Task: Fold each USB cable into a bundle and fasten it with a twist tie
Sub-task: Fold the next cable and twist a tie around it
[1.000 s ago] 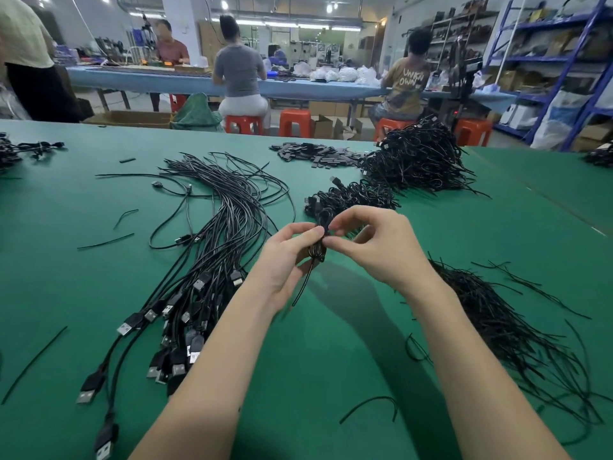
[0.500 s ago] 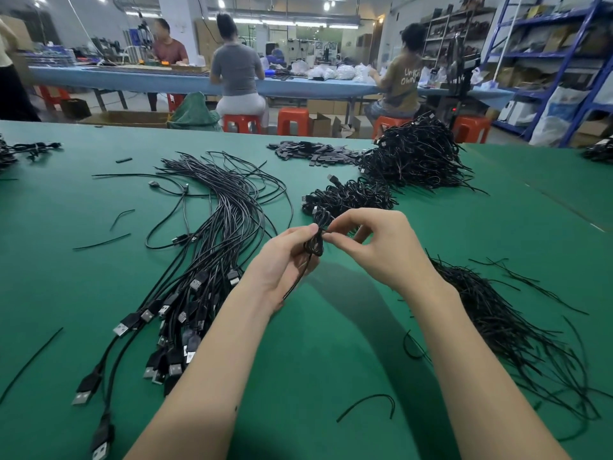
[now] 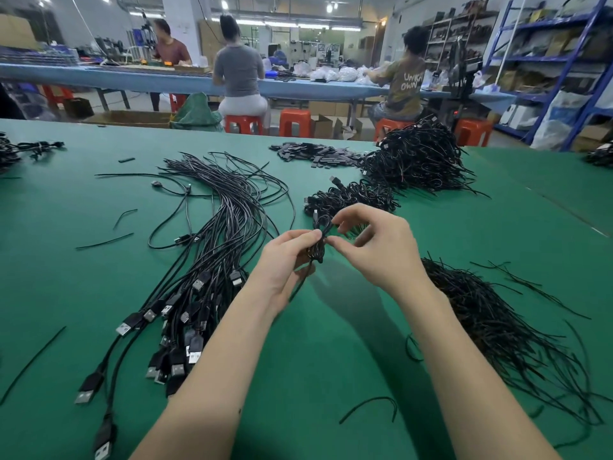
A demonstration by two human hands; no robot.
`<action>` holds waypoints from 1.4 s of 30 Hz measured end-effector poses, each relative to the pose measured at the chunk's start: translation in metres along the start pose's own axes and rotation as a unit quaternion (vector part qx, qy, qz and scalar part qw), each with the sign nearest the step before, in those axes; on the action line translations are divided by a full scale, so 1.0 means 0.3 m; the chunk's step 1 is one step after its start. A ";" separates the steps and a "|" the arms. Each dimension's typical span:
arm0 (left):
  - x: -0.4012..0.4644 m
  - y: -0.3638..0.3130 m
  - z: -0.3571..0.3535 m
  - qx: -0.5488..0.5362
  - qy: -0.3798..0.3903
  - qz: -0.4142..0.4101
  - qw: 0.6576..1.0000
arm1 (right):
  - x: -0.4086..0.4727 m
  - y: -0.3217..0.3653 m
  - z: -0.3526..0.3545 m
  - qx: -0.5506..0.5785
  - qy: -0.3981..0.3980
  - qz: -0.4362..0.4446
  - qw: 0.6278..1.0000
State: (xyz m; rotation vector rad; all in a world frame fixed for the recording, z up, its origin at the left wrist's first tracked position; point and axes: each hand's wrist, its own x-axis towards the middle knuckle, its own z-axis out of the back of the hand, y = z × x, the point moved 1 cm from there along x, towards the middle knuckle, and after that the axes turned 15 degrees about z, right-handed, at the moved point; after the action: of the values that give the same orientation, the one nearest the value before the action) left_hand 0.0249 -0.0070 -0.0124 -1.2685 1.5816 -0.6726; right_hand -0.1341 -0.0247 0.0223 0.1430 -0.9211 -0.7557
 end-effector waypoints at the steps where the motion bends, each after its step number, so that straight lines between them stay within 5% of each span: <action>1: 0.000 0.000 0.000 -0.006 0.003 0.010 1.000 | 0.000 0.000 0.004 -0.021 0.001 0.046 0.999; 10: -0.006 -0.002 0.002 -0.021 0.029 0.068 0.997 | -0.022 -0.025 -0.004 -0.038 -0.026 0.099 0.994; 14: 0.000 0.000 0.009 -0.004 0.016 0.007 1.000 | -0.015 -0.018 -0.023 0.146 0.008 -0.073 0.987; 16: -0.002 0.002 0.009 -0.009 0.033 -0.031 0.999 | -0.012 -0.011 -0.028 0.377 0.029 -0.264 0.887; 18: -0.010 0.000 0.004 0.010 0.050 -0.066 0.997 | -0.024 -0.007 -0.028 0.594 0.040 -0.413 0.689; 20: -0.013 -0.004 -0.001 0.039 0.048 -0.095 0.994 | -0.036 -0.010 -0.035 0.725 0.021 -0.444 0.525; 21: -0.011 -0.004 -0.002 0.046 0.041 -0.105 0.993 | -0.041 -0.007 -0.043 0.751 0.012 -0.440 0.492; 22: -0.008 -0.002 0.000 0.045 0.032 -0.108 0.993 | -0.044 -0.006 -0.050 0.747 0.008 -0.430 0.506; 26: 0.000 0.009 0.016 -0.011 0.010 -0.041 0.999 | -0.037 -0.029 -0.063 0.505 0.006 -0.292 0.812; 28: 0.001 0.011 0.024 -0.014 0.008 -0.015 1.000 | -0.040 -0.042 -0.061 0.398 0.002 -0.205 0.894; 36: 0.019 0.031 0.038 -0.002 0.017 0.035 0.999 | -0.052 -0.065 -0.070 0.223 -0.031 -0.044 0.973; 42: 0.065 0.047 0.014 -0.004 -0.104 0.007 0.995 | -0.102 -0.101 -0.148 0.210 -0.038 -0.124 0.969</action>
State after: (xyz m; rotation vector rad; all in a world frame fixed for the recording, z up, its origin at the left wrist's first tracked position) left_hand 0.0231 -0.0204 -0.0326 -1.2888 1.4229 -0.5086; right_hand -0.1277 -0.0361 -0.0381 0.6153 -1.1422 -0.7901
